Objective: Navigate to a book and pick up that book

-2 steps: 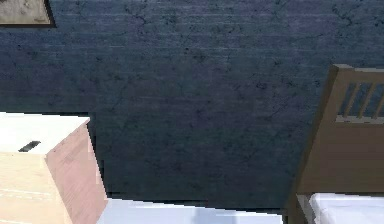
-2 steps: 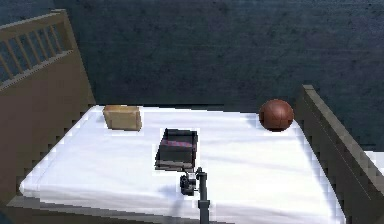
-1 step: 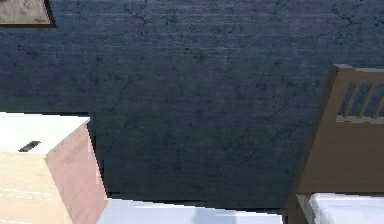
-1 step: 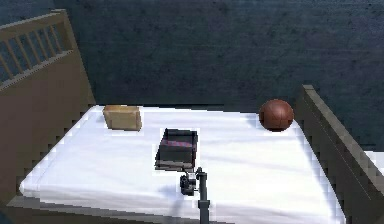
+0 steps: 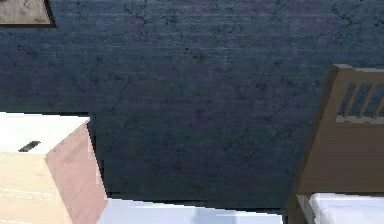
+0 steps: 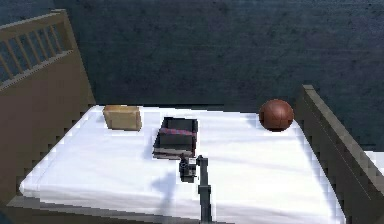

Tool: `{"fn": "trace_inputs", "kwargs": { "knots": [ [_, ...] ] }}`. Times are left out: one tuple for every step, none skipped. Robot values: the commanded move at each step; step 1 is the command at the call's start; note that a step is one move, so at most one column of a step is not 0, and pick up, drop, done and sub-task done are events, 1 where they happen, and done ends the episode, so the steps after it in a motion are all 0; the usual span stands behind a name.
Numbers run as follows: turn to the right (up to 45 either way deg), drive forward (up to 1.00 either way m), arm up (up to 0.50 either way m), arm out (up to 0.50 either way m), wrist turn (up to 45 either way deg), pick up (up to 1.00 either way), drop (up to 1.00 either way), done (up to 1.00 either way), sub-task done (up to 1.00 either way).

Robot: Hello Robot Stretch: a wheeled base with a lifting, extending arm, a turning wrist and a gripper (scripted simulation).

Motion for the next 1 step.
{"fn": "trace_inputs", "kwargs": {
  "knots": [
    [0.0,0.00,0.00,0.00,0.0,0.00,0.00,1.00,0.00]
  ]
}}
